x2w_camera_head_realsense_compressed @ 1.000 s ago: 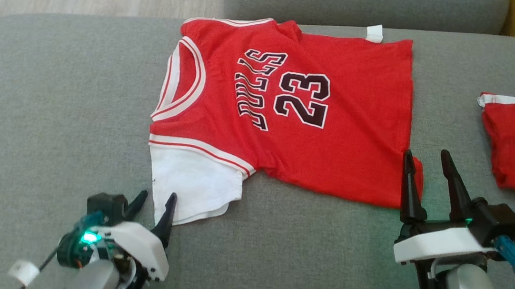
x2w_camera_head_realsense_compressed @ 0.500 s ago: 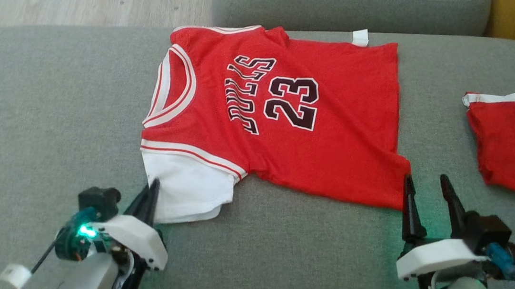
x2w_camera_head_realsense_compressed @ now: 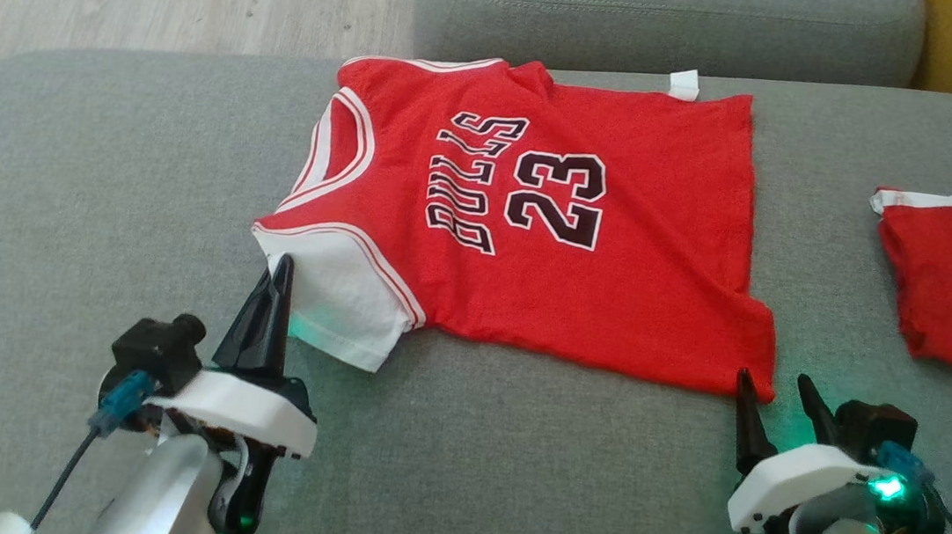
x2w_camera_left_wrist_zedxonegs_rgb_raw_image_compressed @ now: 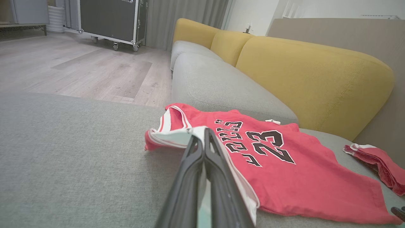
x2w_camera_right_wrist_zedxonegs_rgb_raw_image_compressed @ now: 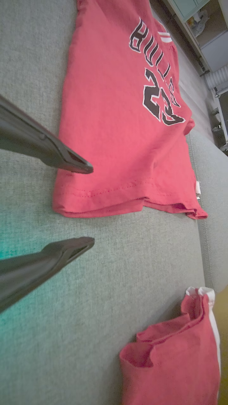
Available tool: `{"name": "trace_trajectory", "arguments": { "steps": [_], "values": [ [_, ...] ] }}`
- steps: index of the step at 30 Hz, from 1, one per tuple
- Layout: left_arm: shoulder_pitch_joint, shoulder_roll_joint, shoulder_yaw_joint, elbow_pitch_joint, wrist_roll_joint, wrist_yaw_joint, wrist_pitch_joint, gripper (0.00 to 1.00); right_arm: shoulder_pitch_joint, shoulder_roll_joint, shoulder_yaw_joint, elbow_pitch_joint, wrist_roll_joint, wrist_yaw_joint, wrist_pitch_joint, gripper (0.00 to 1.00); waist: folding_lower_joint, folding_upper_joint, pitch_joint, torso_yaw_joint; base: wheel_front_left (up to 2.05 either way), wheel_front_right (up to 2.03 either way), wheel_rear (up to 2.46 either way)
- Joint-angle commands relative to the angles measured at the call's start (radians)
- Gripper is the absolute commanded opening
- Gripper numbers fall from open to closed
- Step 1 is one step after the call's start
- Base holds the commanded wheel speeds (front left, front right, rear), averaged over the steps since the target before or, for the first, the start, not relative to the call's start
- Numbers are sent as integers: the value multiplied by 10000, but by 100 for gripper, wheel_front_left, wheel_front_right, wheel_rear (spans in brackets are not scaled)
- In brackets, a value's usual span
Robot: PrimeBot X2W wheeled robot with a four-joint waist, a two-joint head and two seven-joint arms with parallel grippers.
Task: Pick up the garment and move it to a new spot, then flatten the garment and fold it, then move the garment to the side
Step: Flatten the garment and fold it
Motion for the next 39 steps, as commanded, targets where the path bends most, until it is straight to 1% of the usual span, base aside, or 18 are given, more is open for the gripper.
{"name": "trace_trajectory", "arguments": {
  "steps": [1,5,8,9,10,11,16,19,21,24,29,34,39],
  "values": [
    [-215,165,389,-424,86,-23,-115,0,-510,-12,216,-9,96,-17,6,100,0,0,42,58,0,0,0],
    [-143,128,489,-757,210,-34,-121,0,-806,-12,234,833,291,-17,176,100,0,0,106,182,0,0,0],
    [-79,84,609,-1015,317,-45,-123,0,-926,-12,459,1424,583,-17,281,100,0,0,120,263,0,0,0],
    [-79,84,609,-1015,317,-45,-123,0,-926,-12,459,1424,583,-17,281,100,0,0,120,263,0,0,0],
    [-52,69,641,-1074,353,-50,-123,0,-956,-12,595,1590,720,-17,297,93,0,0,115,281,0,0,0],
    [0,38,699,-1160,410,-59,-124,0,-1033,-12,835,1833,951,-17,223,0,0,0,106,294,0,0,0],
    [156,11,950,-1231,427,-80,-124,0,-1285,-12,1312,2020,1342,-17,-156,0,0,0,-23,186,0,0,0],
    [185,16,1197,-1285,320,-101,-125,0,-1428,-12,1597,1637,1637,-17,-416,0,0,0,-175,53,0,0,0],
    [148,21,1422,-1489,279,-107,-125,0,-1524,-12,1725,1139,1727,-17,-537,0,0,0,-308,-49,0,0,0],
    [96,-21,1843,-1980,140,-125,-125,0,-1627,-12,1726,162,1652,-17,-606,0,0,0,-568,-200,0,0,0],
    [-416,-3,2410,-2901,-286,-177,-125,0,-1869,-27,1543,-2179,1076,-17,-618,0,0,0,-884,-425,0,0,0],
    [-1184,39,2881,-4135,-721,-194,-125,0,-2119,-316,1477,-4464,915,-17,-620,0,0,0,-1038,-550,0,0,0],
    [-1631,137,3203,-5648,-922,16,-17,0,-2062,-616,1369,-6138,924,-17,-621,0,0,0,-1101,-646,0,0,0]
  ]
}}
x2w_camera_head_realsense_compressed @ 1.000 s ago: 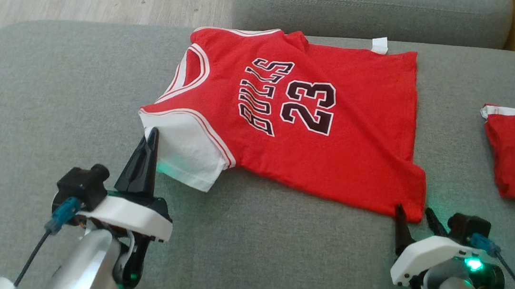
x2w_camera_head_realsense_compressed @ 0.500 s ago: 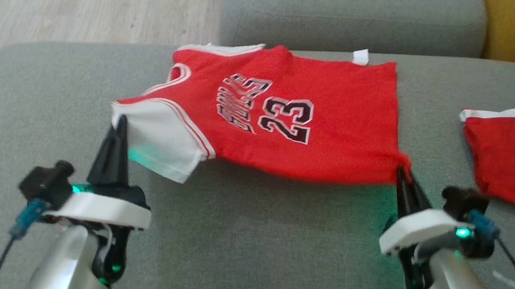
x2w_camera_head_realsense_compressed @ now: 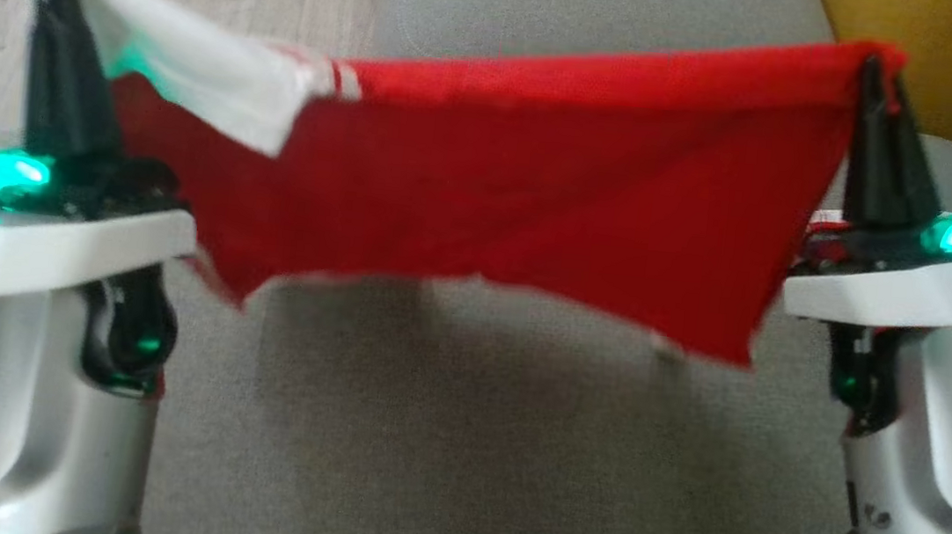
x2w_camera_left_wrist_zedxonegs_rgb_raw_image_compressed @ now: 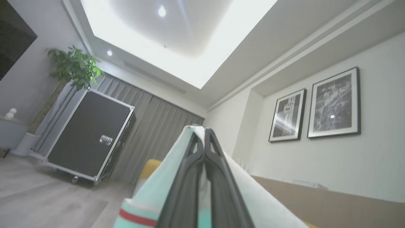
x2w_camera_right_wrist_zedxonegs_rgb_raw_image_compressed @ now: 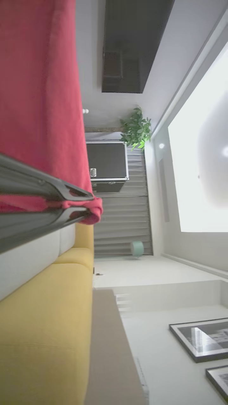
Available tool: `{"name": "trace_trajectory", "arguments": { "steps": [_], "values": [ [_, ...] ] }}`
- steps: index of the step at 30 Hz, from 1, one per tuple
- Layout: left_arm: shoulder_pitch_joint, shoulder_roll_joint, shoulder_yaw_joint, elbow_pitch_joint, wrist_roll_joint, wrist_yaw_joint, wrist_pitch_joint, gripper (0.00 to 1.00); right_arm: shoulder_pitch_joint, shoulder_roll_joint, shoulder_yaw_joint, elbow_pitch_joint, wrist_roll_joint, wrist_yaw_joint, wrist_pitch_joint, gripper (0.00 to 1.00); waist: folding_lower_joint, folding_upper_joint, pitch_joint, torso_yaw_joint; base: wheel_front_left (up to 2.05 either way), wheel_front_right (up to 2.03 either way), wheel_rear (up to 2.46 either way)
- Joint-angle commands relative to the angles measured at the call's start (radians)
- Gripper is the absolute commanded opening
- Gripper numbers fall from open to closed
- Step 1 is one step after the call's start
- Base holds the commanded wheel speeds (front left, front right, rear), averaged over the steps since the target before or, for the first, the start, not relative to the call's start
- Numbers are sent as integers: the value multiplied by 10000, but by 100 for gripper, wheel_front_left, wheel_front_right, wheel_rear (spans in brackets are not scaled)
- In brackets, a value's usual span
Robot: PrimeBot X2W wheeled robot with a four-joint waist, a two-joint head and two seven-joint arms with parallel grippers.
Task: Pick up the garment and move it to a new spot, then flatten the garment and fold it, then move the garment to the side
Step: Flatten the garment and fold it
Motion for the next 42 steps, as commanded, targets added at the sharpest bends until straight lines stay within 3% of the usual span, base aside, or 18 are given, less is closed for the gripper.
{"name": "trace_trajectory", "arguments": {
  "steps": [1,8,15,18,22,29,35,42],
  "values": [
    [-544,248,476,-698,-148,129,108,0,-285,-35,137,-604,-50,-9,-59,0,1,0,5,-24,0,0,0],
    [-1142,439,683,-2087,-538,782,1361,0,-182,-111,-131,-1852,-474,-9,968,0,1,0,533,-63,0,0,0],
    [-3178,775,527,-820,-882,901,2620,0,-1621,-267,-106,-1463,-713,-9,2287,0,1,0,2073,-83,0,0,0],
    [-4791,1174,383,441,-619,797,2872,0,-3168,-610,62,-533,-847,-9,2429,0,1,0,3043,-77,0,0,0],
    [-7012,1559,173,2658,-106,553,2531,0,-5597,-725,315,1730,-1019,-9,1856,0,1,0,3927,-170,0,0,0],
    [-10096,2028,-169,5430,754,181,879,0,-9005,-569,-388,4966,-1658,-9,159,0,1,0,4745,-128,0,0,0],
    [-10088,1812,-705,6951,794,-119,157,0,-9052,-358,-863,6389,-1595,-9,-51,0,1,0,4955,153,0,0,0],
    [-7983,1437,-1223,7659,104,-206,-51,0,-7303,-556,-14,7643,-1361,-9,-58,0,1,0,4574,474,0,0,0]
  ]
}}
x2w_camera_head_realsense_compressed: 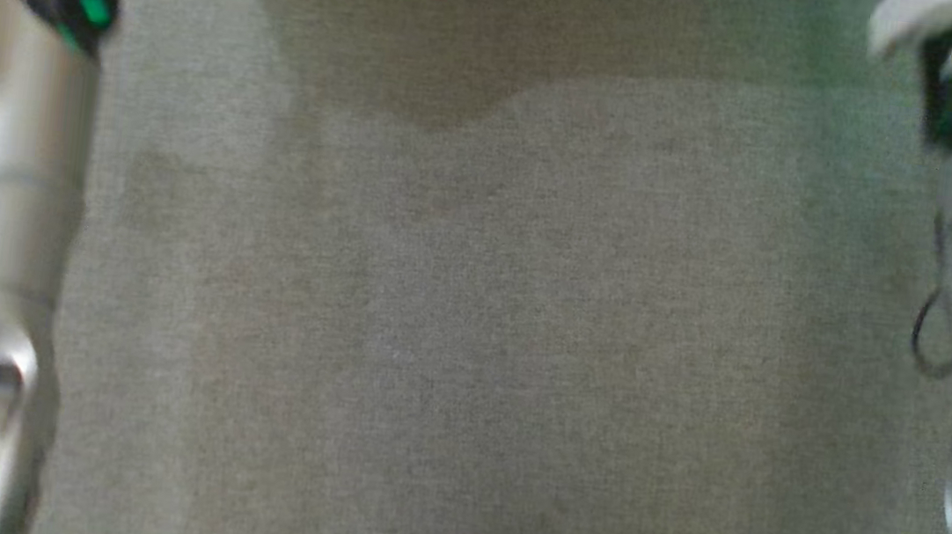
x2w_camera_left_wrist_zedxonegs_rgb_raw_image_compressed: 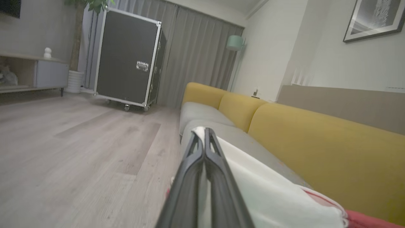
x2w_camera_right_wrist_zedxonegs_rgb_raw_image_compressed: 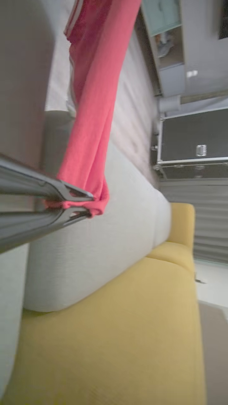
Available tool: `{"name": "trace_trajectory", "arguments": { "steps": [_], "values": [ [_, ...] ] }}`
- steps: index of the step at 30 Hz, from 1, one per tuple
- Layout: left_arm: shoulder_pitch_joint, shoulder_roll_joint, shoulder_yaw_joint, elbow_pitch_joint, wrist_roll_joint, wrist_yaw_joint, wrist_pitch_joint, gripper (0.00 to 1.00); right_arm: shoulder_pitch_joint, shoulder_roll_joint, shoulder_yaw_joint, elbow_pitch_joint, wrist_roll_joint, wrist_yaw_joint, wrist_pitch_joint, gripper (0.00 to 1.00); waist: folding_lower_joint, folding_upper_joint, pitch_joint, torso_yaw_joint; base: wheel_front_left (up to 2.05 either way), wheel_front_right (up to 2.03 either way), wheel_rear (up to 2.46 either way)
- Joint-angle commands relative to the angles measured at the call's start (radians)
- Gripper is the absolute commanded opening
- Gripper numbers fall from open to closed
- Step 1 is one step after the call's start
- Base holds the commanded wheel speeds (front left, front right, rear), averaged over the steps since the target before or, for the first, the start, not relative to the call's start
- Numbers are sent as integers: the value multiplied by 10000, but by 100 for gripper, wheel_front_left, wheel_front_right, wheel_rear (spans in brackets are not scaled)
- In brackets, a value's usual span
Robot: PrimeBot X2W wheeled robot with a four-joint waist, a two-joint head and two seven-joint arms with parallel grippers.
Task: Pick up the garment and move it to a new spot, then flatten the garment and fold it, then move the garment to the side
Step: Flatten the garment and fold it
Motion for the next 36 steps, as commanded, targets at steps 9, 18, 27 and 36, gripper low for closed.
{"name": "trace_trajectory", "arguments": {
  "steps": [9,18,27,36],
  "values": [
    [3281,868,-1993,-616,-1282,-32,88,0,1723,-293,2211,1856,735,-9,247,0,1,1,-1366,210,0,0,0],
    [5586,2198,-4128,-1815,-2270,-33,1207,0,2885,-599,4518,1992,1886,-9,1141,0,1,1,-2578,147,0,0,0],
    [7639,3864,-5115,-3903,-4152,-34,2927,0,4480,-1859,7213,246,4661,-9,2659,0,1,1,-3871,27,0,0,0],
    [9135,5015,-4958,-5994,-5431,156,3853,0,5241,-3269,8826,-1620,7133,-9,4131,0,1,1,-4518,-171,0,0,0]
  ]
}}
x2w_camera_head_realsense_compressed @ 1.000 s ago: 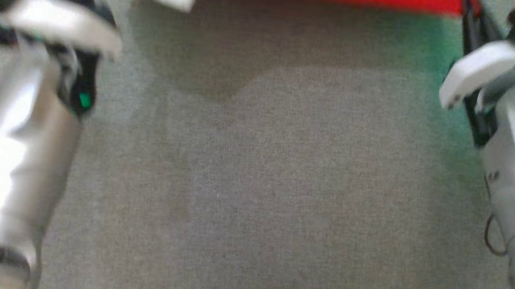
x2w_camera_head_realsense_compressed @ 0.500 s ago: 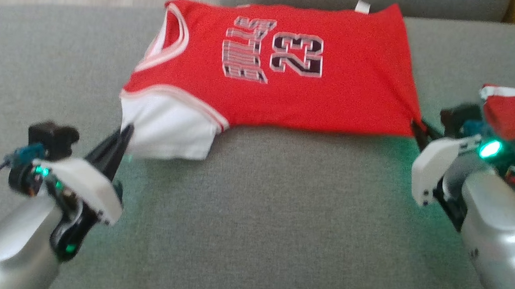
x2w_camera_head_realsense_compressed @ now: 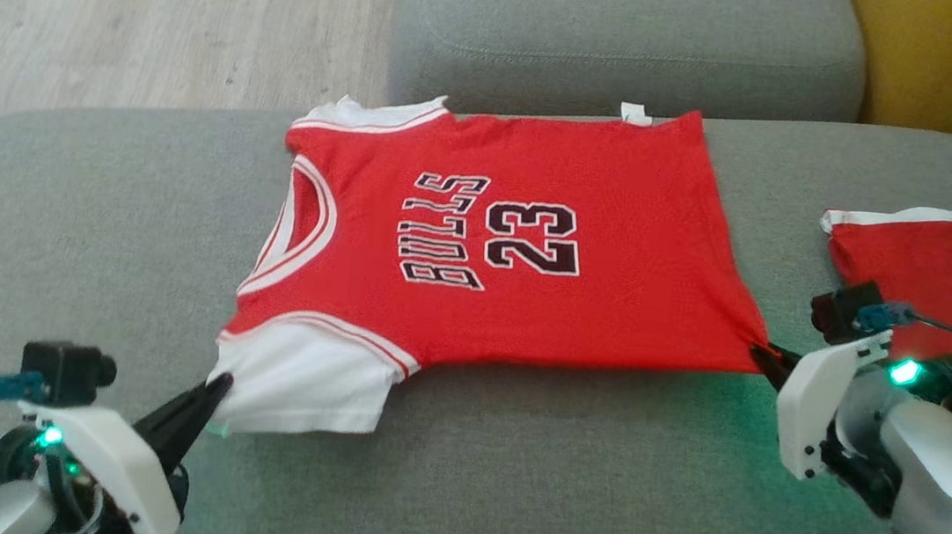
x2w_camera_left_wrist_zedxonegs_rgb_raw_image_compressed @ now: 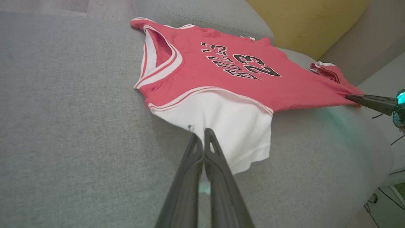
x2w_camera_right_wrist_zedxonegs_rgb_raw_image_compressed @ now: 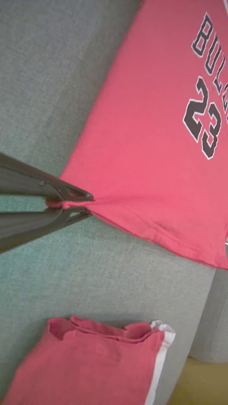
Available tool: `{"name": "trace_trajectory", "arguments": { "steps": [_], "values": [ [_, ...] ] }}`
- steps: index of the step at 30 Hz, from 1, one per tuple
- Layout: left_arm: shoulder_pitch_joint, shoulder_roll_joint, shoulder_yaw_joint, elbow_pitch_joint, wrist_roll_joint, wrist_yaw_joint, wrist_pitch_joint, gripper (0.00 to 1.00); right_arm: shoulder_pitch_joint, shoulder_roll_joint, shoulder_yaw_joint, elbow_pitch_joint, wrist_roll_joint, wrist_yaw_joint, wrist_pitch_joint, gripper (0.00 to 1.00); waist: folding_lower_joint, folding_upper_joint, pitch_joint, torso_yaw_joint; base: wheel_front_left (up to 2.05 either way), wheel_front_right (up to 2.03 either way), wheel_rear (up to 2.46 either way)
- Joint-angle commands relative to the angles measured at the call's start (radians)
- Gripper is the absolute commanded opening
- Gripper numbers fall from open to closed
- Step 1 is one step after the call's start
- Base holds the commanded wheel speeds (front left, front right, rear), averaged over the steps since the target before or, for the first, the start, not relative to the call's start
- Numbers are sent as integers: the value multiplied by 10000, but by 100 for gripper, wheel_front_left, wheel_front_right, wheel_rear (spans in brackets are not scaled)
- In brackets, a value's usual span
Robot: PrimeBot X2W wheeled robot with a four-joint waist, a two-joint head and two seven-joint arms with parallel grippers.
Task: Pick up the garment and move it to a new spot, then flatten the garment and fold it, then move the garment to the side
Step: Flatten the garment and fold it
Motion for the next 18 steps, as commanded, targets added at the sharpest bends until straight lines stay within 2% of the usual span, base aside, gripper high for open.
{"name": "trace_trajectory", "arguments": {
  "steps": [1,5,9,18],
  "values": [
    [-352,594,582,-491,-129,168,30,0,-46,-435,100,-361,292,-9,34,0,2,-1,-54,-59,0,0,0],
    [-192,787,682,-1043,-229,490,130,0,-66,-690,223,-633,828,-9,-6,0,2,-1,-47,-113,0,0,0],
    [-360,794,800,-1167,-231,697,148,0,-184,-662,256,-687,1169,-9,-80,0,2,-1,48,-148,0,0,0],
    [-1611,569,924,-740,-98,706,517,0,-958,-481,346,-510,1330,-9,-197,0,2,-1,852,-155,0,0,0]
  ]
}}
